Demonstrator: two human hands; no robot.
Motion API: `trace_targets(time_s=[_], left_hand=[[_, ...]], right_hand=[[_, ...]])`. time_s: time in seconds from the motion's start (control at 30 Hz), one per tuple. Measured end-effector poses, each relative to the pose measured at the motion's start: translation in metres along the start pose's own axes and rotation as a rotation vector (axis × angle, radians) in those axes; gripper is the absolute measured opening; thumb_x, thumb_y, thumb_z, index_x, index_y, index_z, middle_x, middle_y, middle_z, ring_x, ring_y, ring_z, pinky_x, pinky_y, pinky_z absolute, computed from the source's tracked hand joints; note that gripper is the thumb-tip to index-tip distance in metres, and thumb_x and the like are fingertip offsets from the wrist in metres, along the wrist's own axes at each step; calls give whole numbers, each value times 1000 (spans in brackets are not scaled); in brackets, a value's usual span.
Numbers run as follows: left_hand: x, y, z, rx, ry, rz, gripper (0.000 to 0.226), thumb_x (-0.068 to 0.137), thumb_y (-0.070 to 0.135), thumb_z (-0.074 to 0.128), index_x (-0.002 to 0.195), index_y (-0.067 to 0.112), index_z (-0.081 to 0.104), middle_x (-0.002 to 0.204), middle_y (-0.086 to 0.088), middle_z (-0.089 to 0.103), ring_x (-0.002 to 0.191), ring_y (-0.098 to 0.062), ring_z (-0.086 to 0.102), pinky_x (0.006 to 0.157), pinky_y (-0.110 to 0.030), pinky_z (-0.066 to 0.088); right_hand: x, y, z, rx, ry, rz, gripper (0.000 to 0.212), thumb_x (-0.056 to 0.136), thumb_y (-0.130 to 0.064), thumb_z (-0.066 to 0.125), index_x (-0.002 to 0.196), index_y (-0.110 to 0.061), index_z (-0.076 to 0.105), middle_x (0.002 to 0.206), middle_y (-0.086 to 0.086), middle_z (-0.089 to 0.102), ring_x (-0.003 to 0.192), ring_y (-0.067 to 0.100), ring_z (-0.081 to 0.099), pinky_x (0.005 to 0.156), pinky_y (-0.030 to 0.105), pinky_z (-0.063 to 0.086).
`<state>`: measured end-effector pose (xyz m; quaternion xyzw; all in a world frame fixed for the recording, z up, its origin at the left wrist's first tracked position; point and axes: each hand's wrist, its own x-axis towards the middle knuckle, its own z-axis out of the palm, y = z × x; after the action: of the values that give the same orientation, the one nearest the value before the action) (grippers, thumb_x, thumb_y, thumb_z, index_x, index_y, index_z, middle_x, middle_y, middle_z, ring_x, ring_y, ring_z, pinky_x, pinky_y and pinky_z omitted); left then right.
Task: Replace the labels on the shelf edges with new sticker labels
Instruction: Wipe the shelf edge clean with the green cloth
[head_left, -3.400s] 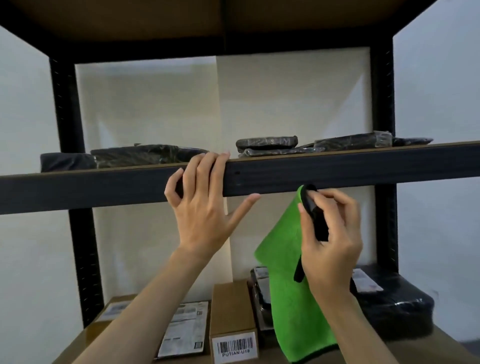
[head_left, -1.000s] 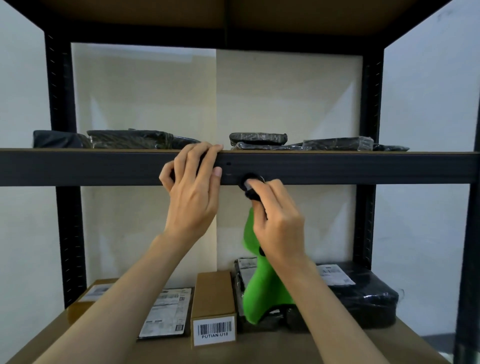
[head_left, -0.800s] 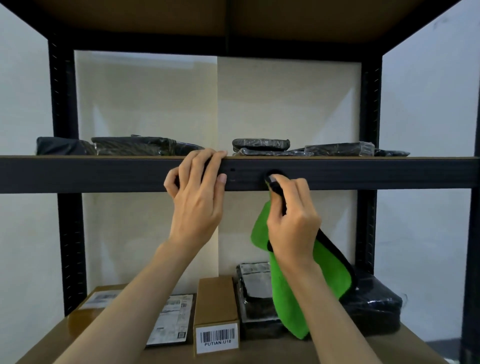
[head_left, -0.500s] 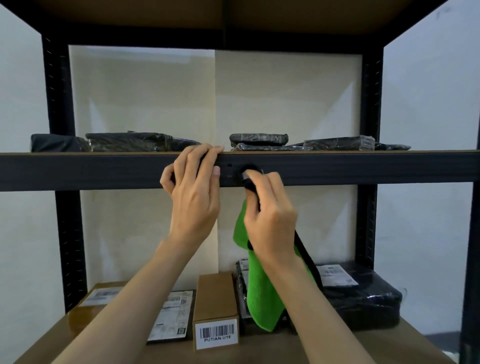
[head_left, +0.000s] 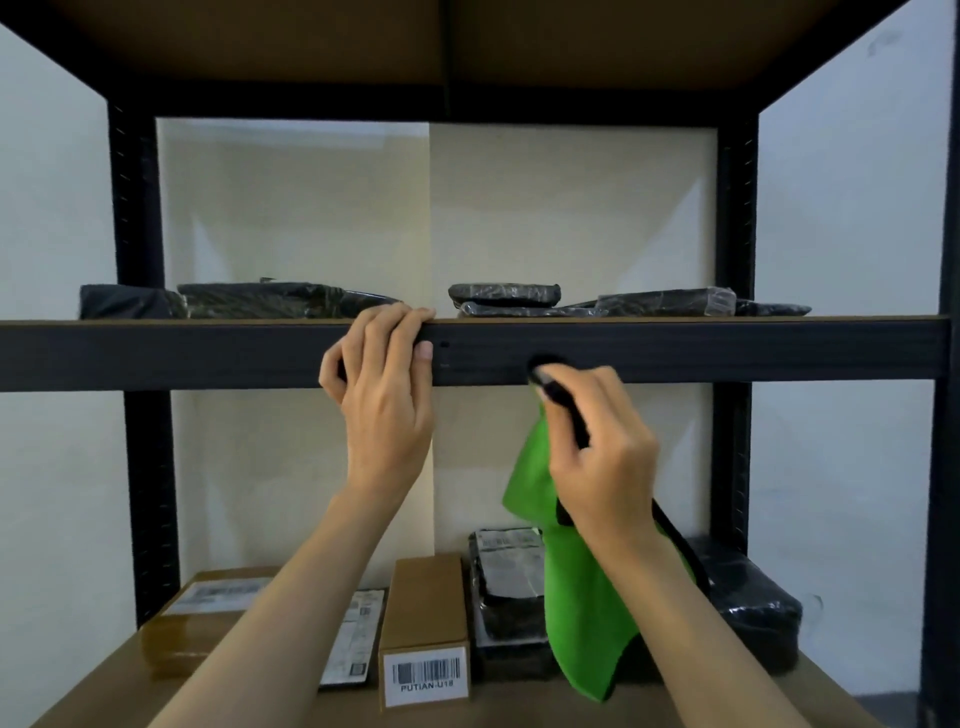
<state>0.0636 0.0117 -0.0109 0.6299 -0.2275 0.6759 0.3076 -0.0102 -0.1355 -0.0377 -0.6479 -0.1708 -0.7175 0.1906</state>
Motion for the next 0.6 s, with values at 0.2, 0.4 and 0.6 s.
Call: trace_targets(time_s=[0.2,0.4,0.6], left_hand=[[0,-4,-2,-4,-34,29,32,99,21,40,121,11,59,123,-4,57,124,-17,40,97,-38,23],[-1,-6,-4,-27,-40,35,30,98,19,42,123,14,59,123,-1,57,124,-14,38,97,-36,22],[1,-8,-3,-24,-31,42,31,98,20,41,123,15,58,123,0,56,125,-14,39,97,-34,21]], right_hand=[[13,-22,33,-36,22,65,16,86,3,57,101,0,63,86,10,59,73,21,59,67,23,49],[-70,-22,40,-1,-231,45,15,84,-1,57,95,-2,67,82,10,62,71,27,62,62,34,51],[-40,-23,35,35,15,53,22,89,-4,51,104,1,66,83,12,60,70,21,57,65,27,47]])
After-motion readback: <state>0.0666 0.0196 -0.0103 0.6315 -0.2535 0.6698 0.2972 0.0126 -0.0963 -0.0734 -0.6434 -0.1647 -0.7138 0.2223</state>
